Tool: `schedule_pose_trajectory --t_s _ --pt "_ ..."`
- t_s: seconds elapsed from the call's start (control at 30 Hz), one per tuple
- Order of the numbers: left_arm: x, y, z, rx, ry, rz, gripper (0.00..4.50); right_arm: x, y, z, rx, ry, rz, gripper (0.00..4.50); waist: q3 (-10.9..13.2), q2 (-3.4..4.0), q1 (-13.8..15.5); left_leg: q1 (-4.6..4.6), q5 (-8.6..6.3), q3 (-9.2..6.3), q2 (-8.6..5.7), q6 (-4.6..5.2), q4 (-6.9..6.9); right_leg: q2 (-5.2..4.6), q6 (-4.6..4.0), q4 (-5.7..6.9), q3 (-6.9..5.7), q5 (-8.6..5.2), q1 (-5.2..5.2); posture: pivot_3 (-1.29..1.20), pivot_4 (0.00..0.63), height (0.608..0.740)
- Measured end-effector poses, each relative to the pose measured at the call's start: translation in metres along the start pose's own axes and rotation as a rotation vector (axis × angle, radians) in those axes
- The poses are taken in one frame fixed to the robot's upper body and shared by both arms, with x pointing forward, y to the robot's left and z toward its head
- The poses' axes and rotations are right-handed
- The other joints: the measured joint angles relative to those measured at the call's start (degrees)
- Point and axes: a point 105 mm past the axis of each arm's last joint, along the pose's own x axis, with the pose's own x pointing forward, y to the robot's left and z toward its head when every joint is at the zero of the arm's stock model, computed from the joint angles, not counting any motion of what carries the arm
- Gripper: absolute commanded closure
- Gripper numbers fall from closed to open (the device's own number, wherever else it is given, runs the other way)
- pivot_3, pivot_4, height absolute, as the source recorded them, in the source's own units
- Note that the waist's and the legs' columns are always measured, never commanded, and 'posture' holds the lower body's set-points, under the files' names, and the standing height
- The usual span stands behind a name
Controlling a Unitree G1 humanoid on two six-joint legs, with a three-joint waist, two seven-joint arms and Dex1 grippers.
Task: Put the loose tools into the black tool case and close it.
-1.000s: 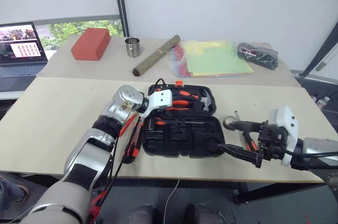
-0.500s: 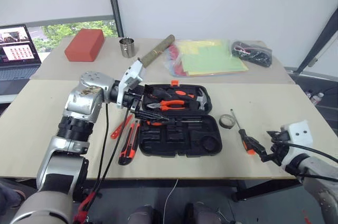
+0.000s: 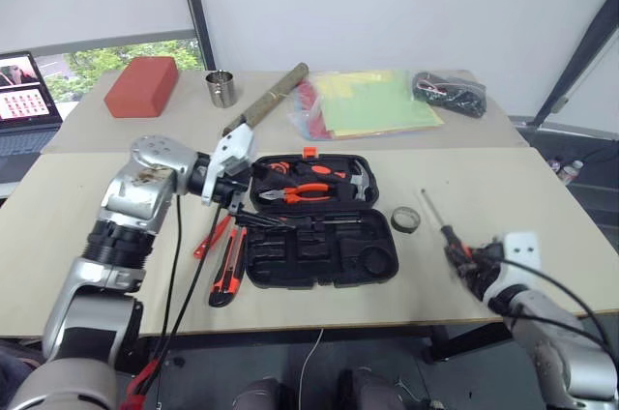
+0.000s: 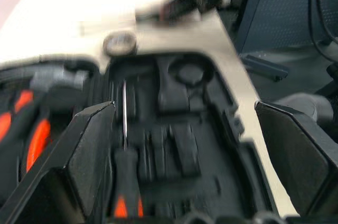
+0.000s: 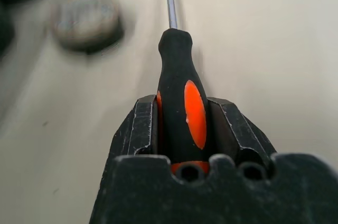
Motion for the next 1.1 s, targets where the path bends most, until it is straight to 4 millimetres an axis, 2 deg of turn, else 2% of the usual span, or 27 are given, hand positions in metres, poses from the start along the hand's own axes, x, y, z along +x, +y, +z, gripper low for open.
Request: schedule_pose_trajectory --t_s 0.07,0.17,0.23,0.33,0.5,0.8,0.87,1.03,1.1 --pt "-0.009 -0.002 -0.006 -0.011 0.031 0.014 0.00 0.002 0.009 0.031 -0.077 -0.063 0.119 3.48 0.04 0.07 -0.12 0.10 0.02 0.03 0.01 -0.03 -0.13 0.02 -0.05 -0.03 0.04 -0.03 -0.01 0.00 0.150 0.736" --pt "-0.029 -0.012 -0.026 -0.052 0.097 0.037 0.00 0.002 0.062 0.059 -0.300 -0.055 0.526 3.48 0.04 0.07 -0.69 0.40 0.08 0.11 0.09 -0.13 -0.51 0.11 -0.23 -0.05 0.10 -0.10 0.06 0.00 0.150 0.736" --pt "-0.031 -0.017 -0.031 -0.061 0.108 0.025 0.00 0.005 0.089 0.062 -0.368 -0.038 0.713 3.48 0.05 0.06 -0.55 0.38 0.09 0.11 0.16 -0.19 -0.52 0.16 -0.35 -0.02 0.05 -0.11 0.02 0.00 0.150 0.736" --pt "-0.031 -0.022 -0.032 -0.056 0.111 0.020 0.00 0.015 0.113 0.049 -0.484 0.029 0.908 3.48 0.08 0.05 0.30 0.26 0.09 0.12 0.07 -0.17 -0.46 0.17 -0.44 0.02 -0.01 -0.09 0.01 0.00 0.150 0.736" --pt "-0.031 -0.026 -0.029 -0.054 0.090 0.049 0.00 0.029 0.131 0.033 -0.655 0.090 1.089 3.48 0.09 0.04 0.72 0.08 0.07 0.09 -0.02 -0.11 -0.37 -0.01 -0.35 -0.06 -0.04 0.00 -0.01 0.00 0.150 0.736" --pt "-0.033 -0.028 -0.028 -0.060 0.100 0.097 0.00 0.049 0.125 0.012 -0.805 0.131 1.118 3.48 0.09 0.03 0.31 0.06 0.08 0.04 0.01 -0.13 -0.38 0.01 -0.32 -0.04 -0.14 -0.03 0.01 0.00 0.150 0.736" --pt "-0.033 -0.028 -0.028 -0.059 0.099 0.101 0.00 0.052 0.126 0.012 -0.817 0.119 1.116 2.46 0.09 0.03 0.11 0.09 0.08 0.04 0.01 -0.13 -0.37 0.02 -0.33 -0.03 -0.14 -0.03 0.02 0.00 0.150 0.736" --pt "-0.033 -0.028 -0.027 -0.057 0.092 0.103 0.00 0.060 0.134 0.017 -0.793 0.085 1.099 0.90 0.09 0.03 -0.08 0.12 0.09 0.04 0.03 -0.15 -0.39 0.03 -0.38 -0.02 -0.11 -0.01 0.02 0.00 0.150 0.736" --pt "-0.033 -0.028 -0.027 -0.056 0.091 0.103 0.00 0.062 0.139 0.018 -0.737 0.081 1.093 0.90 0.09 0.03 -0.06 0.11 0.09 0.04 0.03 -0.15 -0.39 0.04 -0.42 -0.02 -0.12 0.02 0.01 0.00 0.150 0.736"
